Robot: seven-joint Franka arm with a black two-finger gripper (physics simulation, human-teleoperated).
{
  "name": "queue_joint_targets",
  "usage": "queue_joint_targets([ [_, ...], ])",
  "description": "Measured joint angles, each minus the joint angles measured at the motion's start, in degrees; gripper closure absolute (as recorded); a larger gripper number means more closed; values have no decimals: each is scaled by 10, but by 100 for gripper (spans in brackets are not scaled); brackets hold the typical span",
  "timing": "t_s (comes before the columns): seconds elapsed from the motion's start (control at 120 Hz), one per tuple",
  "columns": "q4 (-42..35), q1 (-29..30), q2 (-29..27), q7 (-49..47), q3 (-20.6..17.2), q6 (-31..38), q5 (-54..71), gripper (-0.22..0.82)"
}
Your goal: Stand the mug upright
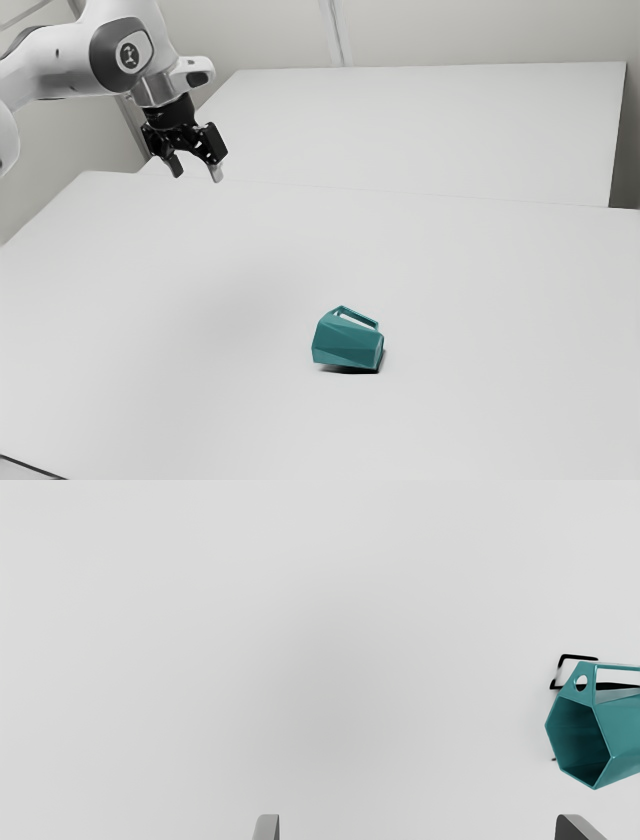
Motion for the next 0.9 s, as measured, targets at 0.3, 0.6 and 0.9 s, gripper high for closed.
queue_joint_targets([
  [0.3, -12, 1, -10, 1, 0, 1, -9, 0],
  [0.6, -206, -2, -98, 8, 0, 56, -174, 0],
  [0.9, -392, -5, -152, 53, -5, 189, -316, 0],
])
